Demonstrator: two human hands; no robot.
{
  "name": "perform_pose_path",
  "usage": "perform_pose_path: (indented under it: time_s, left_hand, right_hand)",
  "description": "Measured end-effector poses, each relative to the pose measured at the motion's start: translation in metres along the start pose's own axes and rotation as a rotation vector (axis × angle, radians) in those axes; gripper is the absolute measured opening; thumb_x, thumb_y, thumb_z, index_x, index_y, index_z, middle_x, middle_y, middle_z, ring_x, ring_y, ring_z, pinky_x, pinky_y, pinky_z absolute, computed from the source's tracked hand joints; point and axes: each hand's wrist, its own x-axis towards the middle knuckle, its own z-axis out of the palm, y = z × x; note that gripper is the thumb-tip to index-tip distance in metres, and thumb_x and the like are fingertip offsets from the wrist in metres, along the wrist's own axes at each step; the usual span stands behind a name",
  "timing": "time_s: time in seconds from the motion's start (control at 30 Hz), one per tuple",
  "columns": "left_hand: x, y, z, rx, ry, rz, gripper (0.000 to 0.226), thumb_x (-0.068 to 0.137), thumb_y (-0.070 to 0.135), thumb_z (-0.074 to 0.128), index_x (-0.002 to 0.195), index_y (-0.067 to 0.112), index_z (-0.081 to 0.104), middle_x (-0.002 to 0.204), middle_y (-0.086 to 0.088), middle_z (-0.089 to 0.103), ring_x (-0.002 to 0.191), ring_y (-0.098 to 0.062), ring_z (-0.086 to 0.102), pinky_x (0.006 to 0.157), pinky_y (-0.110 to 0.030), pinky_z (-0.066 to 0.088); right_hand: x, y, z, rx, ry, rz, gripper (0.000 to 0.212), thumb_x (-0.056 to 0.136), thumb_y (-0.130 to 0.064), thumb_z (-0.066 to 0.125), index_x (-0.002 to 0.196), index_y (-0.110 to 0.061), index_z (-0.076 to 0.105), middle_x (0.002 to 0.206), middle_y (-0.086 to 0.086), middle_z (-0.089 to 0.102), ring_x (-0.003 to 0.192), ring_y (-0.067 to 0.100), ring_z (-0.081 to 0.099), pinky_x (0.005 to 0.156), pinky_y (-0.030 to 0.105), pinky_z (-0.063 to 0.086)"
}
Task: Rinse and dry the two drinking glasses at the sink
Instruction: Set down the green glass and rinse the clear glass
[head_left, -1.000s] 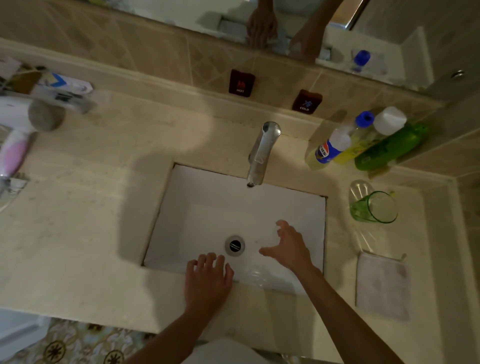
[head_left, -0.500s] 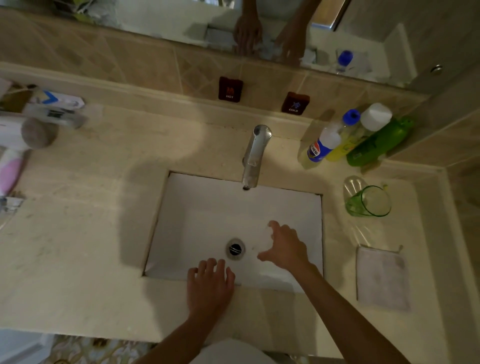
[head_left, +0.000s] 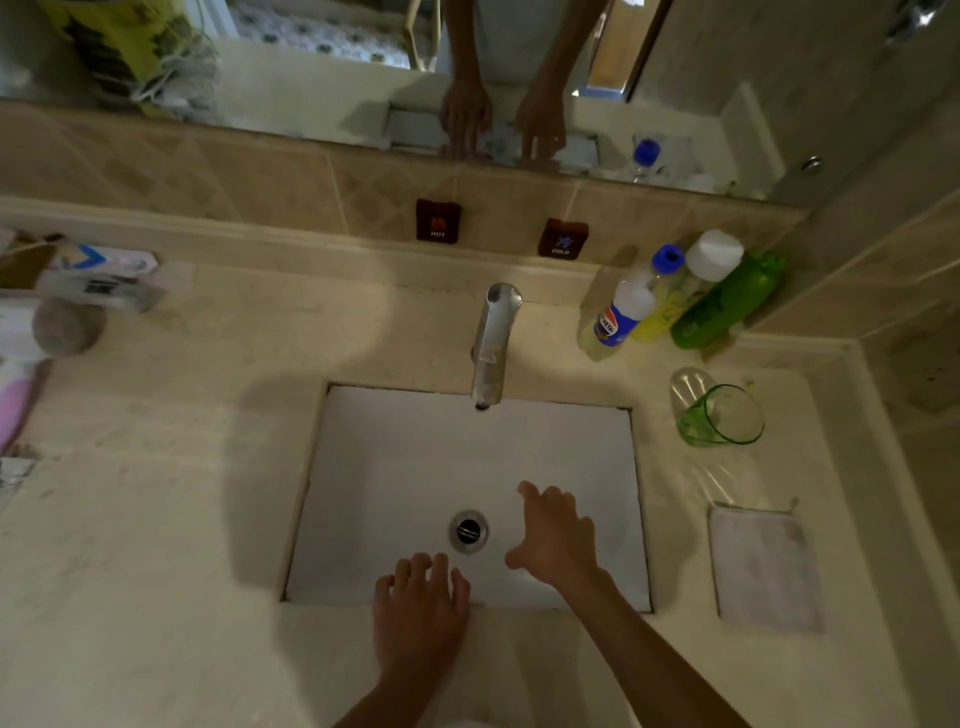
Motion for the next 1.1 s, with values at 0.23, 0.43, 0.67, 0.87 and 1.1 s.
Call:
perform_pose_path:
  time_s: [0.23, 0.43, 0.67, 0.87, 1.1]
  left_hand:
    - [-0.002, 0.001, -0.003, -0.003, 0.005, -0.016, 0.036, 0.089, 0.04, 0.045, 0.091, 0.017, 0.073, 0.087, -0.004, 0.071, 0.082, -0.027, 0.066, 0.071, -0.042, 0.048]
    - [-0.003, 0.003, -0.004, -0.022, 0.019, -0.024, 0.039, 0.089, 0.039, 0.044, 0.093, 0.015, 0.075, 0.086, -0.006, 0.072, 0.082, -0.029, 0.067, 0.073, -0.041, 0.048]
    - [-0.001, 0.006, -0.006, -0.005, -0.027, -0.043, 0.047, 0.088, 0.043, 0.039, 0.095, 0.016, 0.077, 0.091, -0.006, 0.075, 0.088, -0.029, 0.069, 0.078, -0.042, 0.05]
    - [-0.001, 0.006, -0.001, 0.017, -0.03, -0.056, 0.044, 0.085, 0.043, 0.04, 0.092, 0.018, 0.075, 0.089, -0.005, 0.074, 0.09, -0.03, 0.069, 0.078, -0.042, 0.049]
    - [0.001, 0.006, 0.001, 0.016, -0.046, -0.082, 0.046, 0.087, 0.048, 0.036, 0.095, 0.023, 0.074, 0.094, 0.0, 0.075, 0.096, -0.025, 0.068, 0.081, -0.042, 0.049]
  right_hand:
    - [-0.005, 0.012, 0.007, 0.073, 0.073, -0.005, 0.098, 0.068, -0.045, 0.079, 0.147, -0.029, 0.025, 0.136, 0.005, 0.043, 0.126, 0.026, 0.04, 0.096, 0.043, 0.042]
    - [-0.015, 0.053, 0.008, 0.577, 0.201, -0.114, 0.095, 0.058, -0.039, 0.091, 0.137, -0.026, 0.041, 0.116, -0.002, 0.054, 0.108, 0.019, 0.055, 0.088, 0.031, 0.048]
    - [-0.038, 0.109, -0.019, 0.925, 0.41, -0.137, 0.094, 0.047, -0.035, 0.095, 0.126, -0.027, 0.045, 0.122, -0.003, 0.058, 0.108, 0.009, 0.063, 0.083, 0.025, 0.055]
    - [-0.053, 0.166, -0.036, 0.982, 0.541, 0.008, 0.085, 0.054, -0.021, 0.096, 0.127, -0.017, 0.052, 0.112, -0.003, 0.065, 0.104, 0.013, 0.061, 0.076, 0.026, 0.05]
    - [-0.042, 0.241, -0.056, 1.139, 0.731, 0.225, 0.072, 0.065, -0.021, 0.091, 0.124, -0.014, 0.048, 0.116, 0.001, 0.059, 0.103, 0.023, 0.061, 0.072, 0.028, 0.052]
